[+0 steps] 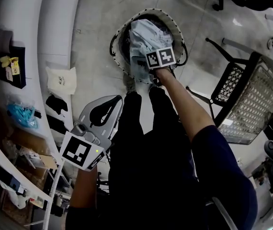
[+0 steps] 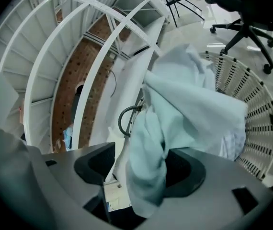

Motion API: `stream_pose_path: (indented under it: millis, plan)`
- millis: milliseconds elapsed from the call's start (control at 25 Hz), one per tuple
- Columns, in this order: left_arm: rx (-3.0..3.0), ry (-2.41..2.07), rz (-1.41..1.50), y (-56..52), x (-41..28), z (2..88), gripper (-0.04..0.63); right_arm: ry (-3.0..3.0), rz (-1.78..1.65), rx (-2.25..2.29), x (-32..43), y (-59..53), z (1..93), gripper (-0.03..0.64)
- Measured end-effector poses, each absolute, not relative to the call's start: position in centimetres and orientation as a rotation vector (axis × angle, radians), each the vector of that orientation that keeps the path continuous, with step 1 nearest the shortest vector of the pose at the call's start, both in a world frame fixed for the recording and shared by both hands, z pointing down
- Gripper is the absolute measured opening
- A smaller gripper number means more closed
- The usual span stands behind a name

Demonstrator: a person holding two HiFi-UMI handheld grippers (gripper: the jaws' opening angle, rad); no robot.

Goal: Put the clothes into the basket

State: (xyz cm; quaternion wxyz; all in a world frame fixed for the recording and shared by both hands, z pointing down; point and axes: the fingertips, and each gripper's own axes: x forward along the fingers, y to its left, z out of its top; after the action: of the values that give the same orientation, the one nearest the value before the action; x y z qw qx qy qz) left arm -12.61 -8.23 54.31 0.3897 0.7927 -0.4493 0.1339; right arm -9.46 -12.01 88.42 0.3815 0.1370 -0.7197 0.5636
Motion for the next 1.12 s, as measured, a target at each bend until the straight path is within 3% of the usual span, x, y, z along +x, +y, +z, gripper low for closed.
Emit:
stream_pose_path:
  millis: [400,800,1120]
  plan:
    - [2.058,-1.116,0.307,-9.3,-11.9,53.3,0.005,-1.912,1.391,0.417,-8.1,-13.2,84.8,0.268]
    - [2.167,-1.104,0.279,-10.6,-11.3,49.3,0.005,-2.137,1.399,0.501,-6.4,-15.6,74.1,0.070]
    - [2.250,-1.121,0.272,-10.2,-10.4,44.2,0.005,-2.391,1.273,0.416,-6.9,-15.3,60.2,0.032]
